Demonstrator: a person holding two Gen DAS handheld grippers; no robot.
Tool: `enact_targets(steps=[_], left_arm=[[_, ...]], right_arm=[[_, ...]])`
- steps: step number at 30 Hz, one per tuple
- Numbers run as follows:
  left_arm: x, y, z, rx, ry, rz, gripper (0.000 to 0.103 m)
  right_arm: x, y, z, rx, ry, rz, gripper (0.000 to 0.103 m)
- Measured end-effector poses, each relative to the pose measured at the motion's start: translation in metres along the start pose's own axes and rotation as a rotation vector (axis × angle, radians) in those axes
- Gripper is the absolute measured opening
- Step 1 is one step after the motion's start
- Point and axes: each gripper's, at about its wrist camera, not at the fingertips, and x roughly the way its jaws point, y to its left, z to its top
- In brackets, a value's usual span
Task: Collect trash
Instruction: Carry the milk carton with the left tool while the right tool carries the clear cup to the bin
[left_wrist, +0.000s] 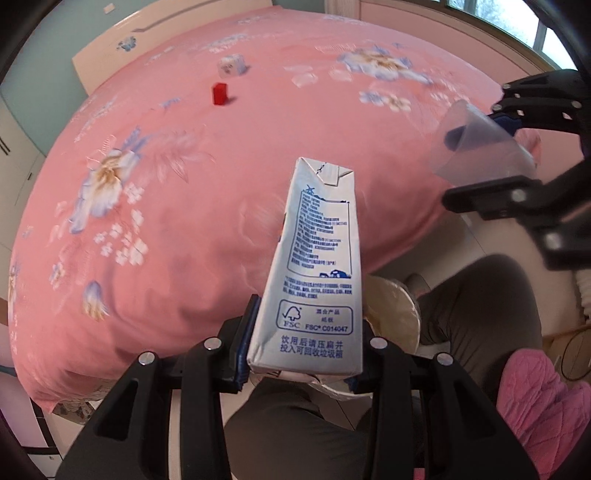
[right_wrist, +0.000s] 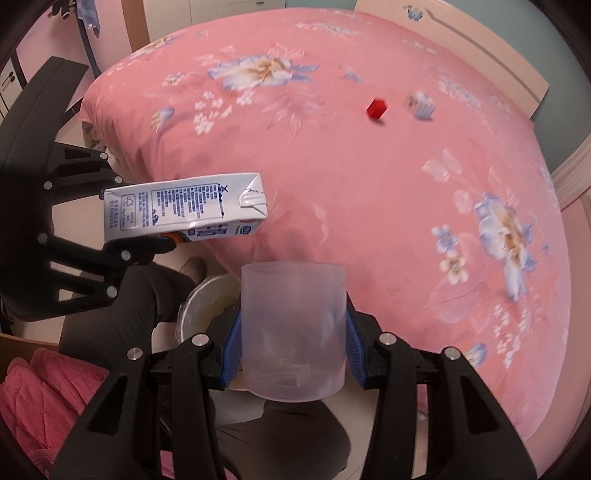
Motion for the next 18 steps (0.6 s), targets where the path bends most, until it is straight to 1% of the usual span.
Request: enact_targets(steps=[9, 14, 18], left_arm=[[0.04, -0.02, -0.028, 0.011, 0.091, -0.048, 0.04], [0.059, -0.032, -0.038, 0.027, 0.131, -0.064, 0.04], [0.076, -0.036, -0.043, 0.031, 0.16, -0.07, 0.04]], right_arm=[[0.044, 0.003, -0.027, 0.06, 0.052, 0.07, 0.048], [0.064, 0.005, -0.041, 0.077, 0.07, 0.099, 0.048], [0.084, 0.006, -0.052, 0.092, 0.106, 0.122, 0.048]])
